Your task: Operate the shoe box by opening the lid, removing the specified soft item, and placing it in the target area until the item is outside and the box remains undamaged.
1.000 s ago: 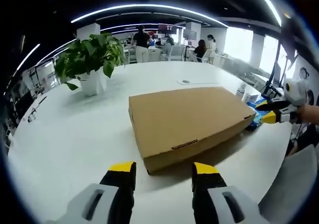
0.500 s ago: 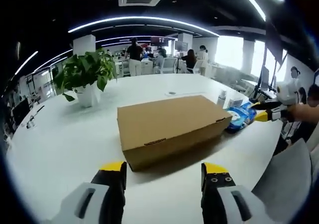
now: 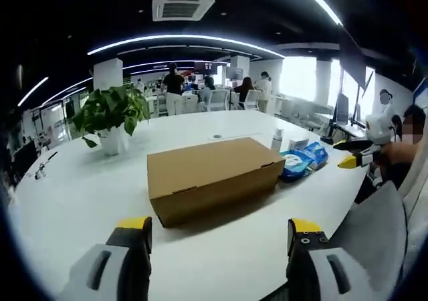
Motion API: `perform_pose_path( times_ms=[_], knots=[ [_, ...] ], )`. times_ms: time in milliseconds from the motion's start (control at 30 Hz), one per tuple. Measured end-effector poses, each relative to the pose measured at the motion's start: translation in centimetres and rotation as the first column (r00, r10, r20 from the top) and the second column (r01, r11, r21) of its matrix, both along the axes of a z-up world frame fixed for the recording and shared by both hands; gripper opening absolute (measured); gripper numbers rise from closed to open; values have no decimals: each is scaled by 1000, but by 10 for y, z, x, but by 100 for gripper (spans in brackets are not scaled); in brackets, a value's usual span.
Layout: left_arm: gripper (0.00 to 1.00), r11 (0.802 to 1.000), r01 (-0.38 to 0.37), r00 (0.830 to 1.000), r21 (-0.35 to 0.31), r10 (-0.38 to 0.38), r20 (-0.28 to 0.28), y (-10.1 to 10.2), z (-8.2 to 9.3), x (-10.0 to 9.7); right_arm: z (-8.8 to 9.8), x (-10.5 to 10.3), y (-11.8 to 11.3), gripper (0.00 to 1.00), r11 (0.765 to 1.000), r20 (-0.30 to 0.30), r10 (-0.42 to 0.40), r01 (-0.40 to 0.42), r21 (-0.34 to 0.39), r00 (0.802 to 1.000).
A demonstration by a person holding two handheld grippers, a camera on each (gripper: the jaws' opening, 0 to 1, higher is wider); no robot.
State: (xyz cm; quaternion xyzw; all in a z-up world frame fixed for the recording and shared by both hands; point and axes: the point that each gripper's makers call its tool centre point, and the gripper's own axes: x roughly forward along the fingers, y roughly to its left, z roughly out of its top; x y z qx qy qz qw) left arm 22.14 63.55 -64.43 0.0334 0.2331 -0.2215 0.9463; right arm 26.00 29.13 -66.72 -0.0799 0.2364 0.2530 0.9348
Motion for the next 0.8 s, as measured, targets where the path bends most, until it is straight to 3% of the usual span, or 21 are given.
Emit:
perform_pose_path(
  times_ms=[233,800],
  knots=[
    [100,1000,-6,1000,-31,6,12,-4,4,-12,-2,-18,-1,84,1000,-2,16,-16,-24,1000],
    [100,999,-36,999,-38,37,22,6,3,-24,4,-25,-4,93,1000,14,-8,8,6,1000]
  ],
)
